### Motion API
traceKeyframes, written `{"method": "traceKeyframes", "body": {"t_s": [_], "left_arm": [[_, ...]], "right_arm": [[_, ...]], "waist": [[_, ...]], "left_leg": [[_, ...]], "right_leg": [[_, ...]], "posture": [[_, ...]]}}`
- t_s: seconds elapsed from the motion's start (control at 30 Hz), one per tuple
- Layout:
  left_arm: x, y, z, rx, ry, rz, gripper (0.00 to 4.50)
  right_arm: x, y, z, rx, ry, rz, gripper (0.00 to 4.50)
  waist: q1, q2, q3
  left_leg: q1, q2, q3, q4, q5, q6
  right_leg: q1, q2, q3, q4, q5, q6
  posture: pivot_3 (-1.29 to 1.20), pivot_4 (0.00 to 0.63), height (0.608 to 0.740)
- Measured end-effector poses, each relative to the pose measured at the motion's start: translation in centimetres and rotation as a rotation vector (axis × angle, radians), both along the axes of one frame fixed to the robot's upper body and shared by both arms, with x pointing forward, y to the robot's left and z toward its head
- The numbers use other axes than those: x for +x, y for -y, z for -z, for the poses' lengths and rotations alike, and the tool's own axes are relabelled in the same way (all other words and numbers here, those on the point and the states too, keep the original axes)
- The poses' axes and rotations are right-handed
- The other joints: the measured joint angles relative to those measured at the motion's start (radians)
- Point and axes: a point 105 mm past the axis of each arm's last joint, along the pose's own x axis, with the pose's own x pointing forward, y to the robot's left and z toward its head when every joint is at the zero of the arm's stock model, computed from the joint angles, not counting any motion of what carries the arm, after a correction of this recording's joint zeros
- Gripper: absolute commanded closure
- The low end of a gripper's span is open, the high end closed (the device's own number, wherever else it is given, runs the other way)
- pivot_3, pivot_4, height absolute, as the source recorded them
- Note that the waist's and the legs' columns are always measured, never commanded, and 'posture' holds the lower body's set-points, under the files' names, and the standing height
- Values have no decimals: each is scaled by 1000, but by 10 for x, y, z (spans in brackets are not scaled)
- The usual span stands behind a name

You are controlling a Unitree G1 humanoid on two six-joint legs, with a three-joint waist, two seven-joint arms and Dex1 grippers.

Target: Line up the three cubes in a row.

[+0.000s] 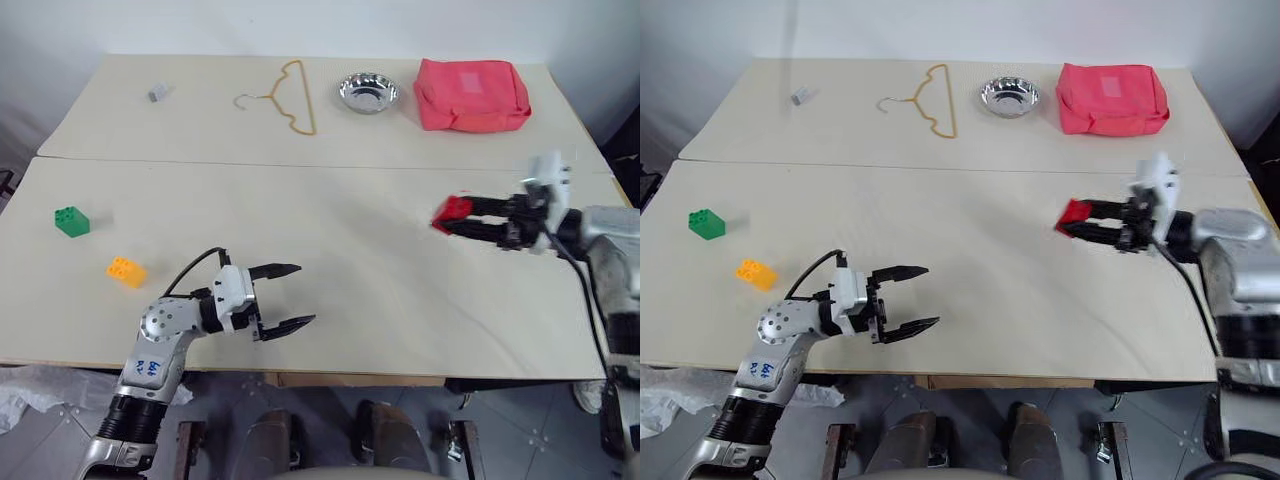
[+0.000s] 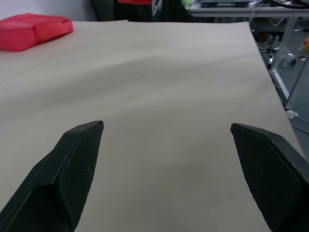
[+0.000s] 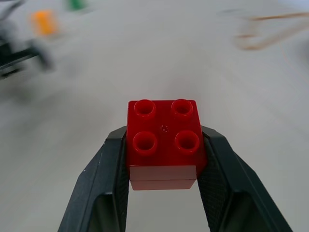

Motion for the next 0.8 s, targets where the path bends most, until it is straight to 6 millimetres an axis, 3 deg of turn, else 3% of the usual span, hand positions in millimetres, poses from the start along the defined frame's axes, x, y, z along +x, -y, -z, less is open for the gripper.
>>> {"method": "traceKeyframes", "body": {"t_s": [0.07,0.13,0.33,0.6,0.8], "left_arm": [[-1,-2,2,-1,-8,-10,0],[-3,-2,3,-2,-13,-19,0],[-9,-5,1,5,-4,-41,0],[-12,-17,-1,31,-3,-84,0],[-11,-17,-2,29,-12,-81,0]], "right_arm": [[2,-19,12,-49,-30,-103,3005],[3,-25,26,-107,-43,-167,3005],[8,-18,58,-166,-75,-202,3005],[2,6,73,-147,-58,-169,3005],[2,2,74,-145,-24,-197,3005]], "waist": [[4,0,0],[7,0,0],[2,-1,1],[-2,-1,1],[-4,-1,1]], "left_leg": [[-1,0,-1,0,0,0],[-2,-1,-2,0,0,0],[-2,-2,-2,0,0,0],[-1,-1,-1,0,0,0],[-1,0,-1,0,0,0]], "right_leg": [[0,0,-1,0,0,0],[0,-1,-1,-1,0,0],[0,-1,-2,-1,0,0],[0,-1,-1,-1,0,0],[0,0,-1,-1,0,0]], "posture": [[0,150,740],[0,150,740],[0,150,740],[0,150,740],[0,150,740]]}}
